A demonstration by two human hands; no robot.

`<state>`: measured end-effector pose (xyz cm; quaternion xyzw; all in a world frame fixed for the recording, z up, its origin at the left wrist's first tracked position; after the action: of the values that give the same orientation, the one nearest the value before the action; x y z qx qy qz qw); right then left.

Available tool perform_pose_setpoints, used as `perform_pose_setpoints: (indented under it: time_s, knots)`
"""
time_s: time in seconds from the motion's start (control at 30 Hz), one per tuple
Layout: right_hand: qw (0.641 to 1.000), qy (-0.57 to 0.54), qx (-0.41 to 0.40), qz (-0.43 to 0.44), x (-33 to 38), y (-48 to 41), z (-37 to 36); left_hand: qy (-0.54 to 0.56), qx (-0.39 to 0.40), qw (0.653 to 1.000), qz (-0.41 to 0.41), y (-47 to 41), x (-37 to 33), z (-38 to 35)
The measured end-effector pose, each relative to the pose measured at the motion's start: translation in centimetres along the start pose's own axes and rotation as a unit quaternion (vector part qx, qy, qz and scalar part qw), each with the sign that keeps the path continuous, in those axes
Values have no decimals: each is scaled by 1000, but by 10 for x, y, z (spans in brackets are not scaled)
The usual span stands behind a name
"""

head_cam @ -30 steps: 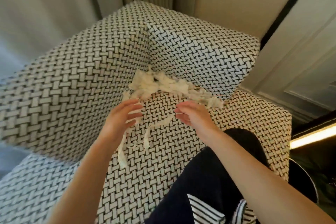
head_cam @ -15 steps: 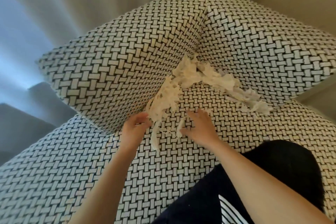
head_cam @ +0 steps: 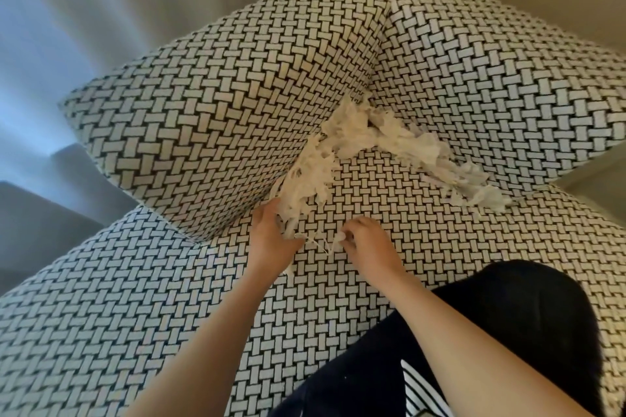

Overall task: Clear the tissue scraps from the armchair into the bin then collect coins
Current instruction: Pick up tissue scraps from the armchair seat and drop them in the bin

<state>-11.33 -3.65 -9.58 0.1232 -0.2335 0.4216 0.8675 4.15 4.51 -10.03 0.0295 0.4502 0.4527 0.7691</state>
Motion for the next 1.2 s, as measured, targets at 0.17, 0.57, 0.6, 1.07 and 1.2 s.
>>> perform_pose_setpoints:
  time_s: [0.17,0.57,0.6,1.07,1.2]
  knots:
    - [998,-57,-18,-12,-1,3,6,-27,-32,999,6,6,-2,-23]
    - [993,-111,-36,-18,1,5,15,-20,-127,992,-12,-2,3,-22]
    - [992,-115,-45,-20,1,5,16,-25,-131,991,-21,-3,3,-20]
    - [988,-146,48,-16,2,7,0,167,-55,983,53,6,0,-3]
    - [993,-79,82,28,12,2,-9,163,-45,985,35,8,3,2]
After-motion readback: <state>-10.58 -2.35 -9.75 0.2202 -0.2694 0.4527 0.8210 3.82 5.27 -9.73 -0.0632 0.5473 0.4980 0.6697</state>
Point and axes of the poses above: each hand's wrist, its own y-axis away from the middle knuckle, its own z-axis out of the back of the hand, x = y × z, the point moved 4 cm from there along -y, towards the middle knuckle, and after that the axes turned 13 degrees about z, right-handed, at the moved point
